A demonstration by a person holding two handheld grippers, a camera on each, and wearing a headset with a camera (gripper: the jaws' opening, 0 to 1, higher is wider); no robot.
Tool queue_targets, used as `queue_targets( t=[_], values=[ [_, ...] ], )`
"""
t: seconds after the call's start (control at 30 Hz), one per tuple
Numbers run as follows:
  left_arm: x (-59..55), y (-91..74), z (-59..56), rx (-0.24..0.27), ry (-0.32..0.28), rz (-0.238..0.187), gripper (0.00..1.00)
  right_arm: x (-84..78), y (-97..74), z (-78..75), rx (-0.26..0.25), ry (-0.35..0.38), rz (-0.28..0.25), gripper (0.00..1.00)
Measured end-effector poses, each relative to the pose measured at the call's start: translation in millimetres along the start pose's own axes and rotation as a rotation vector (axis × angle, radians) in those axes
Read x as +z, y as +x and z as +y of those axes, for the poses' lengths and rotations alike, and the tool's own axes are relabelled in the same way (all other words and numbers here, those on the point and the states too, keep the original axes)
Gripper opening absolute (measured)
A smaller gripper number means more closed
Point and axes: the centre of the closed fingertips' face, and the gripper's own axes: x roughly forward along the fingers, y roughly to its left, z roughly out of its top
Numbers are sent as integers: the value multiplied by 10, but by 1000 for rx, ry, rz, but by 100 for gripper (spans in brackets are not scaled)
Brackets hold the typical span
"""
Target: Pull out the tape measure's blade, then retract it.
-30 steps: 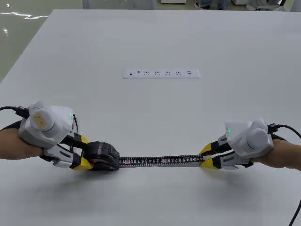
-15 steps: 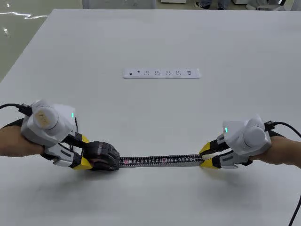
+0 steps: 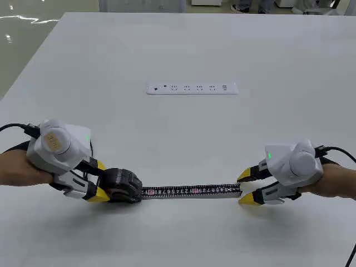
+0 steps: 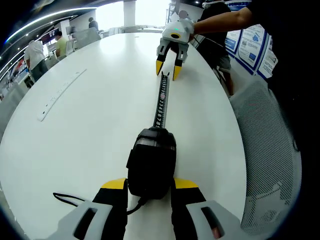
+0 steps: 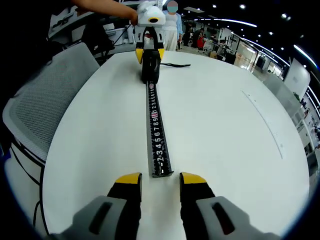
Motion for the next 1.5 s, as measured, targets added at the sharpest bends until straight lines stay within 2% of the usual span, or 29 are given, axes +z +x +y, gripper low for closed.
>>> queue_targets(
  t=[0.27, 0.33, 0.37, 0.43, 0.63, 0.77, 1.03, 1.07, 1.2, 1.3, 1.33, 1.5],
  values=[
    [-17, -27, -3, 6, -6, -7, 38, -15, -22, 17, -4, -1, 0, 37],
    [-23, -31, -3, 7, -7, -7, 40, -18, -26, 18, -5, -2, 0, 42],
    [-55, -80, -28, 24, -33, -32, 41, -14, -97, 5, -31, 32, -21, 44],
    [-35, -96, -38, 36, -53, -57, 46, -28, -133, 10, -40, 39, -28, 45],
    [13, -128, -69, 61, -75, -110, 59, -38, -208, 58, -58, 63, -48, 55],
    [25, -154, -93, 76, -93, -140, 66, -48, -258, 73, -88, 80, -57, 63],
    [19, -166, -117, 81, -99, -152, 72, -29, -286, 96, -98, 92, -67, 73],
    [26, -192, -164, 99, -118, -192, 73, -7, -322, 135, -119, 108, -80, 75],
    [12, -202, -175, 107, -121, -199, 76, 5, -332, 146, -125, 124, -91, 80],
    [6, -227, -196, 129, -140, -226, 79, 11, -349, 157, -143, 147, -103, 85],
    [-32, -278, -288, 190, -196, -284, 80, 51, -389, 198, -185, 217, -157, 88],
    [-28, -332, -345, 246, -250, -342, 86, 77, -422, 242, -218, 270, -206, 92]
  ],
)
